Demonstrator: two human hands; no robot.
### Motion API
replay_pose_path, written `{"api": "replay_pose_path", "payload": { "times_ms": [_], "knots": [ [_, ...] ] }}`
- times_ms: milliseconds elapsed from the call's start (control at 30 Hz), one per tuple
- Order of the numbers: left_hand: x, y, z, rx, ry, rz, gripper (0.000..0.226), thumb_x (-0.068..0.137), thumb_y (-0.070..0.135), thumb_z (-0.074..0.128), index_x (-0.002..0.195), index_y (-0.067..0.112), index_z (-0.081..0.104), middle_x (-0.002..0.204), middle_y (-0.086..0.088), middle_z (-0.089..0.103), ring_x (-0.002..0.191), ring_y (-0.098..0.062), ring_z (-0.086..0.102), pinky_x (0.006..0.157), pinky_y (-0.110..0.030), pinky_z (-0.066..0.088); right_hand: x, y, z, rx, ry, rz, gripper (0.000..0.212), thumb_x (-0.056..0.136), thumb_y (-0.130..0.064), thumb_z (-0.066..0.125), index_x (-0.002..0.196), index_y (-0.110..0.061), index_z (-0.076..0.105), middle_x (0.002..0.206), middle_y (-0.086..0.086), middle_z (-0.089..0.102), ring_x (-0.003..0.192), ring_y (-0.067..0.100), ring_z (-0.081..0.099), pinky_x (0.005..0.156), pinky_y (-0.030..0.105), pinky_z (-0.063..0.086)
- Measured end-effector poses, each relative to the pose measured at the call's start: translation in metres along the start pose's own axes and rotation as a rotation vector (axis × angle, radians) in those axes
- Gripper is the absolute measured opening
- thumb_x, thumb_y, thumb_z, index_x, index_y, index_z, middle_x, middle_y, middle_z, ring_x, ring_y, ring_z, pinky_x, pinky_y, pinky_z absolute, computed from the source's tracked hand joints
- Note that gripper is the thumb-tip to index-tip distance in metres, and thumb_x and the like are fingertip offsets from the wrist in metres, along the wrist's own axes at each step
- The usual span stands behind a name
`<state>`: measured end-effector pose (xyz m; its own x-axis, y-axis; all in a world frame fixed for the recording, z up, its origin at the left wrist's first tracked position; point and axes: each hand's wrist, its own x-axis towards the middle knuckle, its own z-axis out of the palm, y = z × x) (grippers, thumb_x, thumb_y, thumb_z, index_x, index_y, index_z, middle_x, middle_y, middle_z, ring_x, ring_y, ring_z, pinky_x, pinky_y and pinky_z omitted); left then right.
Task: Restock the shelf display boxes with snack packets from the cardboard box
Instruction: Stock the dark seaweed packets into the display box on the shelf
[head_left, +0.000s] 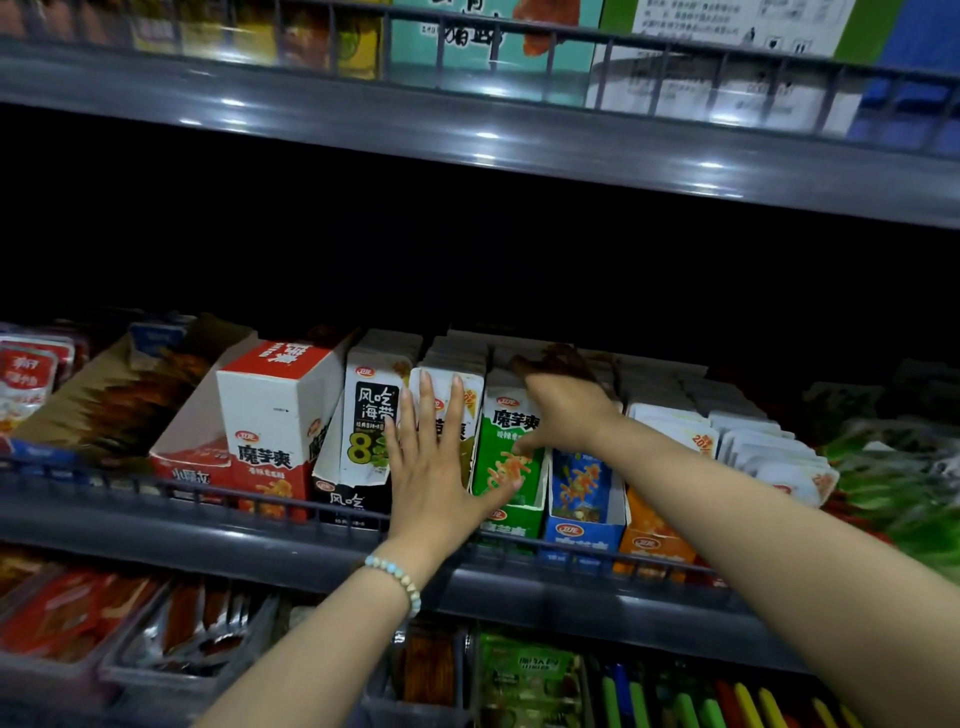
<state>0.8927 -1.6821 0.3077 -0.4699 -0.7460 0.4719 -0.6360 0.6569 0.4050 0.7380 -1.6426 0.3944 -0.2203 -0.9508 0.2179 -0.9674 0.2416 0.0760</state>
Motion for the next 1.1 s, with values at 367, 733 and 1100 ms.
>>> {"api": "replay_pose_path", "payload": {
  "times_ms": [367,733,1100],
  "knots": [
    [-0.002,0.001,-0.004,-0.005,-0.038,-0.007,0.121,0.072,0.079,0.051,0.133,0.036,-0.044,0.14,0.003,-0.053,0.128,-0.013,-0.049,0.113,-0.04,-0.023,0.02,0.014,0.0,0.009,0.043,-0.12,0.09,0.079,-0.054,0.067,0.15,-0.031,0.016,0.154,0.002,0.015,0.143,0.026,0.012,0.114,0.036,0.017],
    [-0.002,0.003,-0.005,-0.012,0.001,-0.002,0.117,0.074,0.077,0.049,0.134,0.037,-0.043,0.14,0.003,-0.053,0.129,-0.013,-0.048,0.113,-0.041,-0.022,0.032,0.014,-0.007,0.136,-0.028,-0.095,0.07,0.091,-0.057,0.046,0.149,-0.032,0.018,0.158,-0.003,0.009,0.145,0.023,0.009,0.115,0.037,0.017],
    [-0.001,0.018,-0.008,-0.012,0.059,0.108,0.104,0.074,0.077,0.035,0.135,0.039,-0.041,0.142,0.007,-0.051,0.133,-0.014,-0.044,0.109,-0.034,-0.031,0.012,0.038,-0.031,0.312,-0.038,-0.073,0.084,0.081,-0.056,0.063,0.149,-0.032,0.018,0.158,-0.003,0.015,0.143,0.021,0.022,0.112,0.034,0.029]
  ]
}}
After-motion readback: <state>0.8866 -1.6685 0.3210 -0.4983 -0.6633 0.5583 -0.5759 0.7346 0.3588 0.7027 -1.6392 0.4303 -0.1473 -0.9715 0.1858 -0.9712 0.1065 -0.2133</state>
